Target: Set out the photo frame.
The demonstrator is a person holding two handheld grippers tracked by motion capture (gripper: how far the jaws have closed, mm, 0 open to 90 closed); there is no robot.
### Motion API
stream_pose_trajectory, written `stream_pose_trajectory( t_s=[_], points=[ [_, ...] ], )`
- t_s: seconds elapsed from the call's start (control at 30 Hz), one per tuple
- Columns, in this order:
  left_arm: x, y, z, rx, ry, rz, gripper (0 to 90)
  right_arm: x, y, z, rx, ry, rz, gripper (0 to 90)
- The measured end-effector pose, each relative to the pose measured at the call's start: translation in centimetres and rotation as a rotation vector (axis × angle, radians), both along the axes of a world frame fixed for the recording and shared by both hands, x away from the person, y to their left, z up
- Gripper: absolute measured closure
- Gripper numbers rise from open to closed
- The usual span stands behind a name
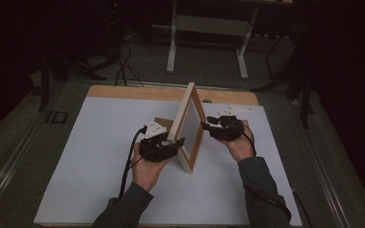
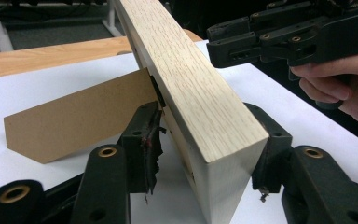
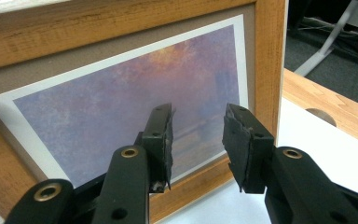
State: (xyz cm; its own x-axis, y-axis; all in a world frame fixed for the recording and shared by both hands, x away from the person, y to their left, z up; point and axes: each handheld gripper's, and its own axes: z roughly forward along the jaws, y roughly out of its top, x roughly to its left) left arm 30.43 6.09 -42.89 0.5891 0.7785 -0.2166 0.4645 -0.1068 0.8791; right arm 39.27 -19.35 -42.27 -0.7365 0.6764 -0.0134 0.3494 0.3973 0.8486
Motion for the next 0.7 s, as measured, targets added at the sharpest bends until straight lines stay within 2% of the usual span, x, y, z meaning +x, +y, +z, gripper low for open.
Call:
stream_pose_trajectory(
  t_s=[0.13,0.27,0.4,0.47,0.5,0.7],
  points=[
    [-0.3,-0.3,0.1,0.029,-0.015,0.015,58.8,0.1,-0.2,-0.1,0.004,0.001,-0.006,61.8],
    [-0.2,0.1,0.2,0.032,-0.006,0.021,61.1,0.1,-0.3,-0.1,0.006,0.002,-0.010,61.7],
    [0.4,1.2,0.4,0.038,0.028,-0.017,63.2,0.2,-0.5,-0.1,0.008,0.000,-0.016,61.5],
    [0.5,1.5,0.4,0.036,0.033,-0.021,64.9,0.2,-0.6,-0.1,0.010,0.002,-0.018,61.6],
    [1.0,2.3,0.5,0.028,0.053,-0.043,64.9,0.3,-0.6,-0.1,0.011,0.001,-0.020,61.5],
    [2.4,4.7,0.7,0.015,0.095,-0.127,68.9,0.5,-0.9,-0.2,0.014,0.006,-0.034,60.6]
  ],
)
